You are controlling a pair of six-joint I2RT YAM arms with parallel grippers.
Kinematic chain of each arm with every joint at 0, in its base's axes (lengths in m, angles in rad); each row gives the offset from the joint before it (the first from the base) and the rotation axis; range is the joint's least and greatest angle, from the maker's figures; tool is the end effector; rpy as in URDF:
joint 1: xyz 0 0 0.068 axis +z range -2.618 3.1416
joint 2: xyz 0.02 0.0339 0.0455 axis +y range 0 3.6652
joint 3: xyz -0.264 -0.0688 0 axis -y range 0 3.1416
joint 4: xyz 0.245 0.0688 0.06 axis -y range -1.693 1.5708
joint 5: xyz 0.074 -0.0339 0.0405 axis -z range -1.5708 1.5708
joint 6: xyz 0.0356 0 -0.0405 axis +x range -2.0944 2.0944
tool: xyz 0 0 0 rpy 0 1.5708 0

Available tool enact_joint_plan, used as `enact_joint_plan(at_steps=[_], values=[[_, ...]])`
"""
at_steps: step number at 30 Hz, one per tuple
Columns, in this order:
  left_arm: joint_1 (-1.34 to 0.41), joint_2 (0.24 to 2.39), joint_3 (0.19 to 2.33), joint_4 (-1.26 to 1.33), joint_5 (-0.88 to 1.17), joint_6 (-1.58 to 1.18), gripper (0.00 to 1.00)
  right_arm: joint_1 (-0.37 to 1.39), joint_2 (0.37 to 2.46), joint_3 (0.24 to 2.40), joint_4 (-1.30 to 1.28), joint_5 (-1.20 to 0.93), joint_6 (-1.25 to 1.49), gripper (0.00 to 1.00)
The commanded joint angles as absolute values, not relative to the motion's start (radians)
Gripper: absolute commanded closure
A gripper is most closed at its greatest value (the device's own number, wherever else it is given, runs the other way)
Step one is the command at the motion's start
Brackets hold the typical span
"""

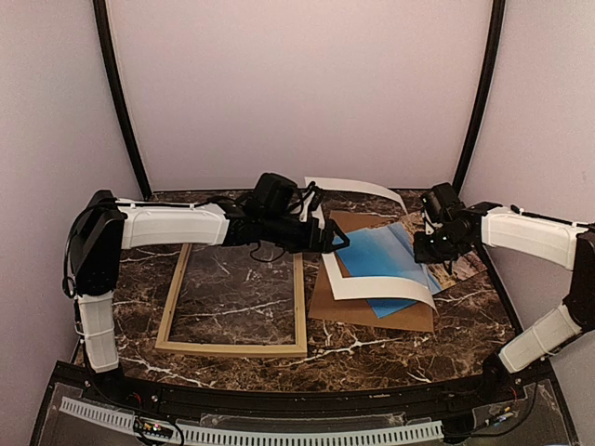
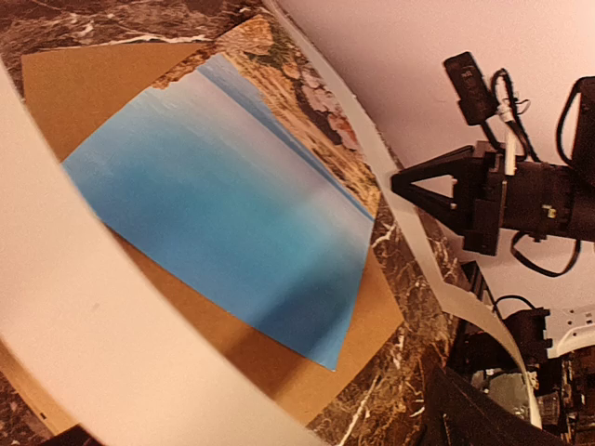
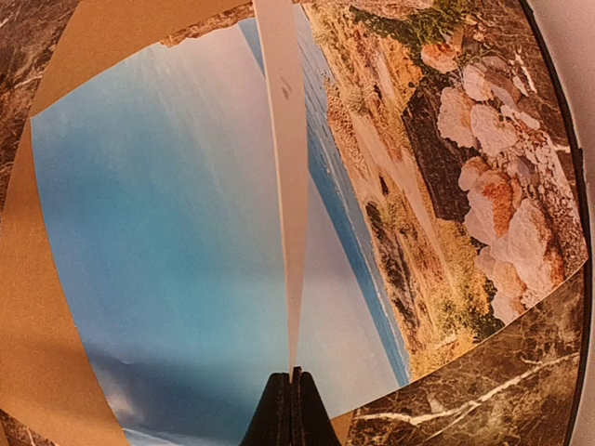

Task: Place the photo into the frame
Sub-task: Place the mat board on the glass panel.

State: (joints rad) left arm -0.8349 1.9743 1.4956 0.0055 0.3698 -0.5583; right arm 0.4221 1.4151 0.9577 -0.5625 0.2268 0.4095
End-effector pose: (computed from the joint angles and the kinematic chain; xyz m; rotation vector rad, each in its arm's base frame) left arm 0.3020 -0.3527 0.2478 0.5611 2.1777 -1.1971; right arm 0.2608 0.1083 0.2273 0.0660 2.5497 0.0254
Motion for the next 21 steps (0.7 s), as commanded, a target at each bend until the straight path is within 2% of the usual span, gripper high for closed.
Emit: enact_joint_plan(at_steps=[1,7,21], values=[[-0.832,1.954,1.507,-0.069,0.265,-0.515,0.01,0.438,1.417,0.998,-0.572,0.279,0.422,1.00],[-0.833,1.977,1.502,-0.027,0.332,-0.539,0.02,0.443,1.420,0.994,-0.556,0.261,0.430,1.00],[-0.796,1.942,1.426,0.130,0.518,-0.636,0.11,0.443,1.431,0.936,-0.522,0.317,0.428,1.00]])
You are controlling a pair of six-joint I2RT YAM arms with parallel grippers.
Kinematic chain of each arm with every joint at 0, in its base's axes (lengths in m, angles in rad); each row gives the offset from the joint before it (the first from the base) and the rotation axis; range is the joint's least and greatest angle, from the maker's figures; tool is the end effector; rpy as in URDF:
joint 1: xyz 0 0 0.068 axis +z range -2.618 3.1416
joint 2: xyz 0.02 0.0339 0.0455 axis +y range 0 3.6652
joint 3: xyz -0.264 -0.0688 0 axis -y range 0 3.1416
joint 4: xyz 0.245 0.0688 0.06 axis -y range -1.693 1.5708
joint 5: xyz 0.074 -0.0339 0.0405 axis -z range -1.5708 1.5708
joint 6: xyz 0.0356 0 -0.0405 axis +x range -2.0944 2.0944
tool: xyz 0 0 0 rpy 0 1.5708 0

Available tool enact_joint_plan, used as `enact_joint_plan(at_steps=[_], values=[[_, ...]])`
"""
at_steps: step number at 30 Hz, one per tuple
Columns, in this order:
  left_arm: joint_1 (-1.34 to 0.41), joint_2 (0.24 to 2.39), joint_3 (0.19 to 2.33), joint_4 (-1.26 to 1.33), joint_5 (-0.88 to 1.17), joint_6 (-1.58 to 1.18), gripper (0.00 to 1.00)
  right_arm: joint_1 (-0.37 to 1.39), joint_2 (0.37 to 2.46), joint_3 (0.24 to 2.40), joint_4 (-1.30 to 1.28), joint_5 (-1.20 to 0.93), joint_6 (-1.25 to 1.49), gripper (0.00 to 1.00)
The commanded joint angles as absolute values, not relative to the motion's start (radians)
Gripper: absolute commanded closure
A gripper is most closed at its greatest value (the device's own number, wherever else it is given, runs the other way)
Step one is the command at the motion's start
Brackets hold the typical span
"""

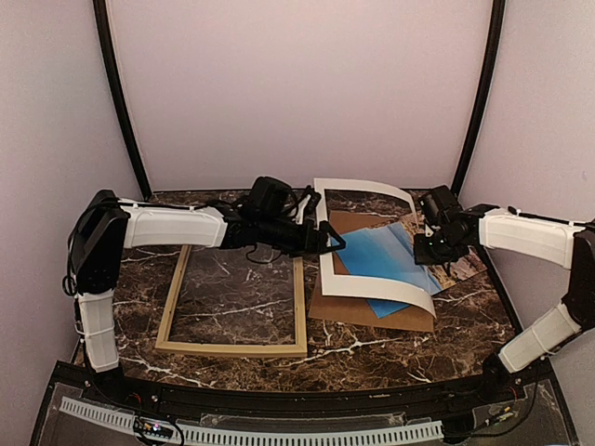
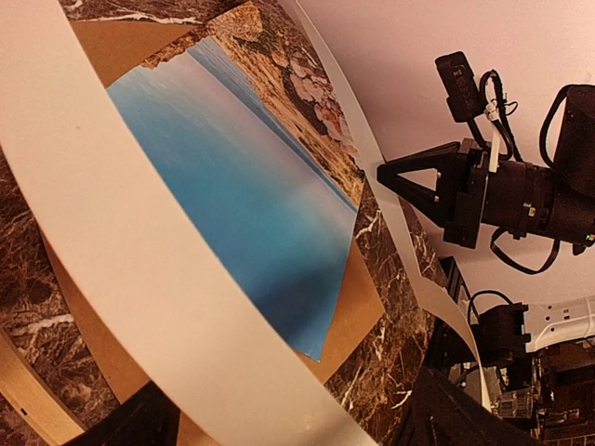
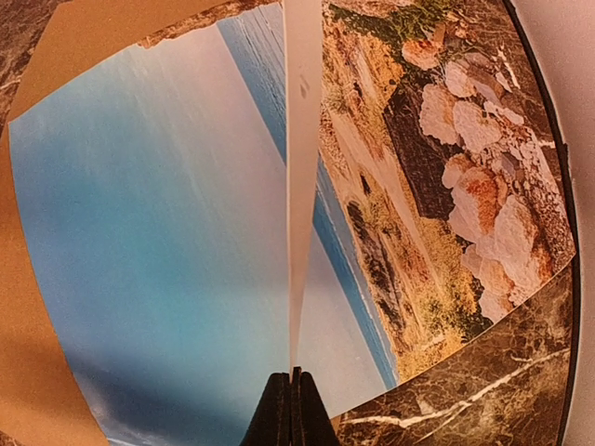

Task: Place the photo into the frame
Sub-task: Place the mat board on the glass panel.

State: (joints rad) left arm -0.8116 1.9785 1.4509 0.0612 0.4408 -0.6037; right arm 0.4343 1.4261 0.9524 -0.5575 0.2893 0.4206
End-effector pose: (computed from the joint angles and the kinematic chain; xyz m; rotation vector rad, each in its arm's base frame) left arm 0.3066 -0.3452 0.2366 0.5403 2.1970 -1.2792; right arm 0.2609 0.1098 0.2236 0.0847 2.5354 -0.0454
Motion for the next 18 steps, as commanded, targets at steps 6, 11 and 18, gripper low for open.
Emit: enact_joint_plan(at_steps=[6,11,18], values=[[-0.785,1.951,1.406,0.187,0.564,-0.684,0.18,0.443,1.427,0.930,-0.519,0.324,0.425,1.00],[-0.767,1.959,1.385,0.247,0.606,-0.730,0.34,0.443,1.430,0.918,-0.512,0.337,0.422,1.00],[-0.757,1.960,1.381,0.258,0.627,-0.738,0.53,0.445,1.443,0.907,-0.500,0.344,0.420,1.00]])
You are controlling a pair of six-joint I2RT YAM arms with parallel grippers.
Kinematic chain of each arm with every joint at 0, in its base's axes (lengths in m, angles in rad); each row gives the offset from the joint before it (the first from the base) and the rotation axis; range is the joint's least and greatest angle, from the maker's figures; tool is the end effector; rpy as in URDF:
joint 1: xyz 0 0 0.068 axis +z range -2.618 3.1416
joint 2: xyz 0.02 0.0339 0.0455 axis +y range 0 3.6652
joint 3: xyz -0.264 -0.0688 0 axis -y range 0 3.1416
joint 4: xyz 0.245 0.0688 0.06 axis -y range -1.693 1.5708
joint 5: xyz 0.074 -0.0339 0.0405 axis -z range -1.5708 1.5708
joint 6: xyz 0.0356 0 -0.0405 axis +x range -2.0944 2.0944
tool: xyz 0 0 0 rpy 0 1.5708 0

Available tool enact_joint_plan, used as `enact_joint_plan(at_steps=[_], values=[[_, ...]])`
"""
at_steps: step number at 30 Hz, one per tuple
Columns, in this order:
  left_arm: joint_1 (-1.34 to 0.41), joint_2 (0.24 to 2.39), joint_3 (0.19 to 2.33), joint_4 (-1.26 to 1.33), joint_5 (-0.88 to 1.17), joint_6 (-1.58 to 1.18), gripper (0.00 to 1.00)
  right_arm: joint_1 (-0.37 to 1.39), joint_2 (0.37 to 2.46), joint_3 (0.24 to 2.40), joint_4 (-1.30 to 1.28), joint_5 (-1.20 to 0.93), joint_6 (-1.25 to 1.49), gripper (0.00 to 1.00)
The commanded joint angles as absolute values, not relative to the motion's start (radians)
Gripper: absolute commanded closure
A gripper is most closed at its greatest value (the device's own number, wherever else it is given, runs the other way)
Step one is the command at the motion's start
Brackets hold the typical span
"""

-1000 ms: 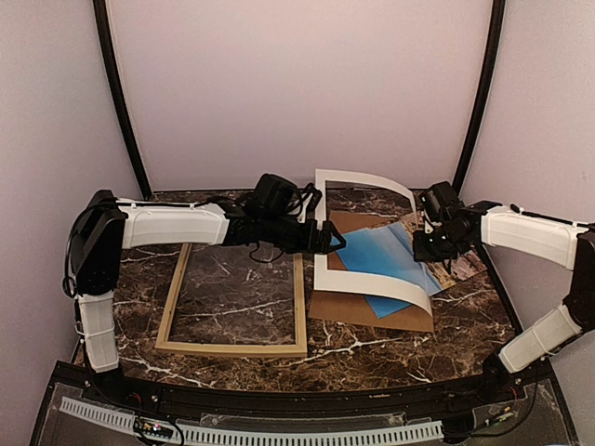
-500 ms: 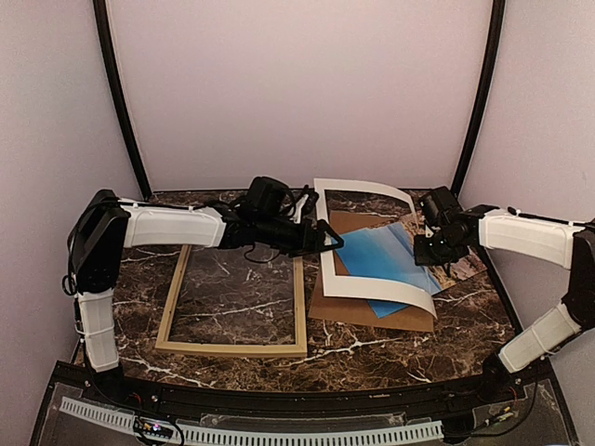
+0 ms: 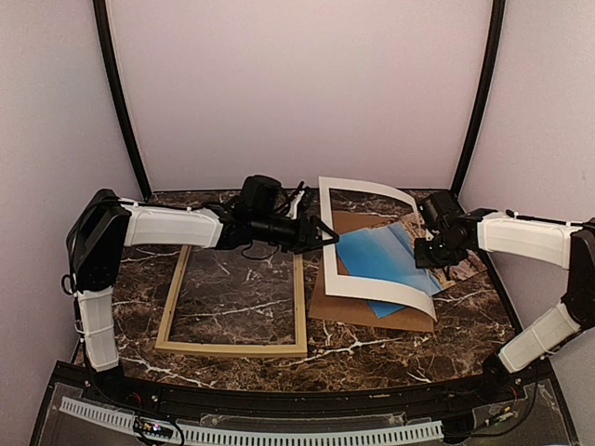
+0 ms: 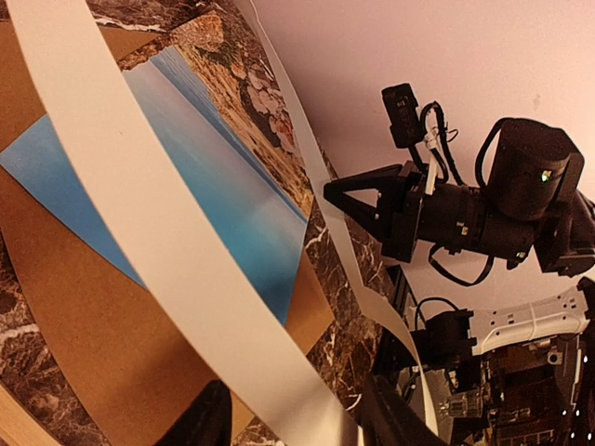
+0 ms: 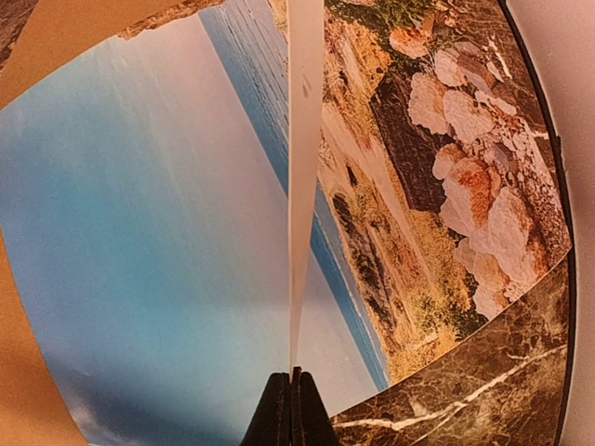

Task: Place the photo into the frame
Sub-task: Place the mat board on the glass panel.

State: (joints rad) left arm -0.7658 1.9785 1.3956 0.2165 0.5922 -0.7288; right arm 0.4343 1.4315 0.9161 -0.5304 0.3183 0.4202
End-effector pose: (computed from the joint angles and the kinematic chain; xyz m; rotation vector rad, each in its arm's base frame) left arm 0.3170 -0.3324 0.2340 0.4937 2.1553 -1.4953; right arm 0.2588 0.1078 0.2131 0.0915 2.5362 -0.0881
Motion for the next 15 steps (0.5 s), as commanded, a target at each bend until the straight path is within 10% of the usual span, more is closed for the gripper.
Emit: enact_joint_plan(at_steps=[1,15], values=[[-0.757,1.963,1.381,0.258,0.630,-0.739,0.57,0.445,1.443,0.907,-0.499,0.344,0.420,1.00],[-0.755,1.979,1.387,0.256,0.646,-0.747,0.89,0.454,1.439,0.910,-0.496,0.331,0.428,1.00]])
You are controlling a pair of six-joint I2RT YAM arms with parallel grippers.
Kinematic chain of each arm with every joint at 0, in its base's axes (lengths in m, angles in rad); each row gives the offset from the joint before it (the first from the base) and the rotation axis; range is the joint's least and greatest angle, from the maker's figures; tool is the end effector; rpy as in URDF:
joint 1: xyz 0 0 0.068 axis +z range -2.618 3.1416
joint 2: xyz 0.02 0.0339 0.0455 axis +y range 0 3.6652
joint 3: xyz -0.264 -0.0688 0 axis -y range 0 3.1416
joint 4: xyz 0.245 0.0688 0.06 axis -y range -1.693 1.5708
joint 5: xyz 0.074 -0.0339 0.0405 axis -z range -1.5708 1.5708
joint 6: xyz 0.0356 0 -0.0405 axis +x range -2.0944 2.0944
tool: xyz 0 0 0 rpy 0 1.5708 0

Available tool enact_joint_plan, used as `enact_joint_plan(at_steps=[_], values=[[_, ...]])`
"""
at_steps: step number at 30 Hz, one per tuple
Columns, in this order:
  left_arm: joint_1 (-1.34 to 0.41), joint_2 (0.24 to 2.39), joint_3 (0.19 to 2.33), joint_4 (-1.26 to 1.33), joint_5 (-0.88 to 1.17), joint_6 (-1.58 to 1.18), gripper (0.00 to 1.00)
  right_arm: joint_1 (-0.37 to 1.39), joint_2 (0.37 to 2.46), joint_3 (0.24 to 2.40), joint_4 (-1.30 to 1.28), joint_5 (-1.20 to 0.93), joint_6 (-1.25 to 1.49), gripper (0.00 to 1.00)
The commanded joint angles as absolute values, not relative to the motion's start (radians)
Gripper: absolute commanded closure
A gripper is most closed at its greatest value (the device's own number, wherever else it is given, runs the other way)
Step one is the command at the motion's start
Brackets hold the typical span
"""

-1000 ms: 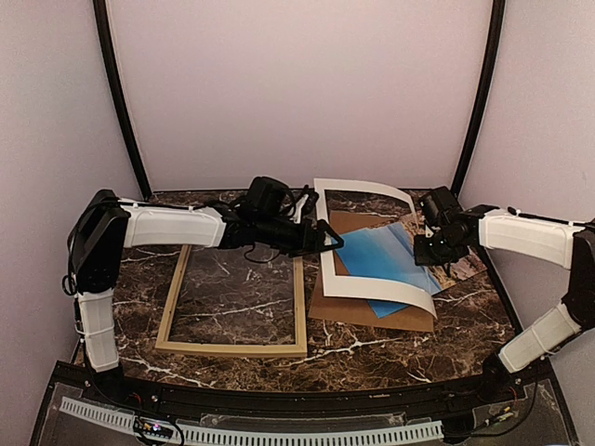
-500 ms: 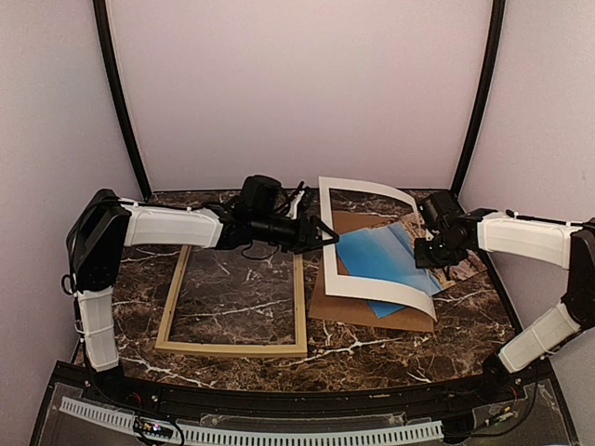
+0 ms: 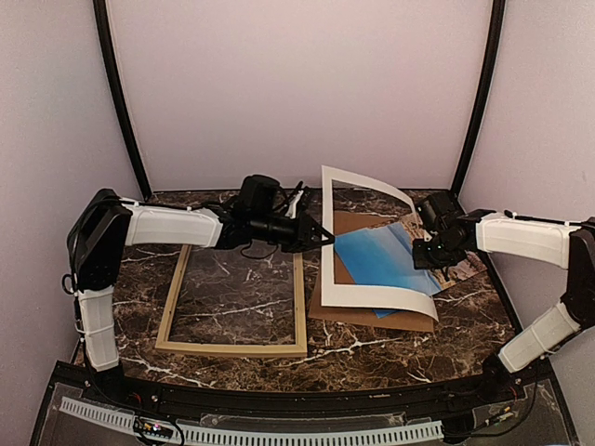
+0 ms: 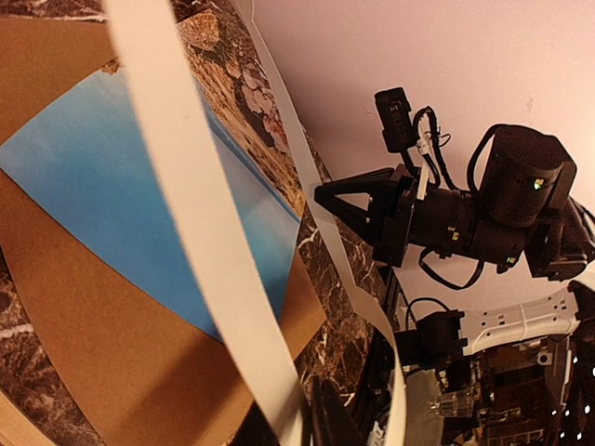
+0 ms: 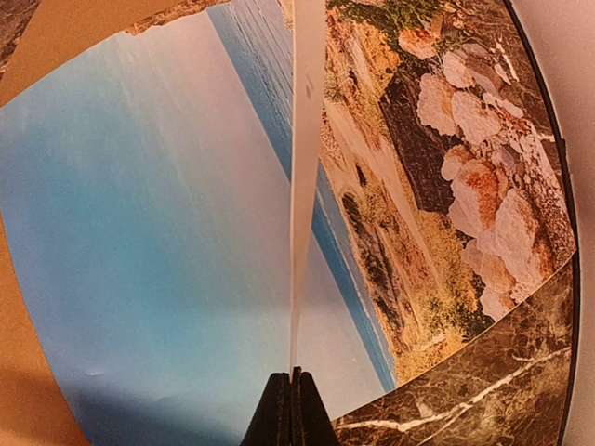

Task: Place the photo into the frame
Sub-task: Place the mat board on the glass panel.

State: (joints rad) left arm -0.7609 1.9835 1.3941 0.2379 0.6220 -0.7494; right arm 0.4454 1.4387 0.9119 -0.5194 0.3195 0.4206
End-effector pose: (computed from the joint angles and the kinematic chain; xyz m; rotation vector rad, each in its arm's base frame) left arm 0.3185 -0.3319 0.2336 0.4957 2.1502 -1.5345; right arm 0.2586 0.1110 0.2106 0.0782 2.5362 -0.0852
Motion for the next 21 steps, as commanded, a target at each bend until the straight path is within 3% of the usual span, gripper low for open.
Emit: enact_joint_plan(at_steps=[1,3,15,21], values=[[-0.754,1.973,1.386,0.255,0.646,-0.746,0.94,0.454,1.437,0.910,-0.496,0.328,0.428,1.00],[-0.751,1.958,1.375,0.244,0.647,-0.745,1.00,0.454,1.432,0.911,-0.498,0.317,0.430,0.98],[-0.725,1.838,1.278,0.105,0.610,-0.664,1.00,0.454,1.375,0.923,-0.462,0.123,0.426,0.63],[-0.697,1.757,1.234,-0.009,0.567,-0.581,1.00,0.454,1.369,0.925,-0.471,0.134,0.425,0.58]])
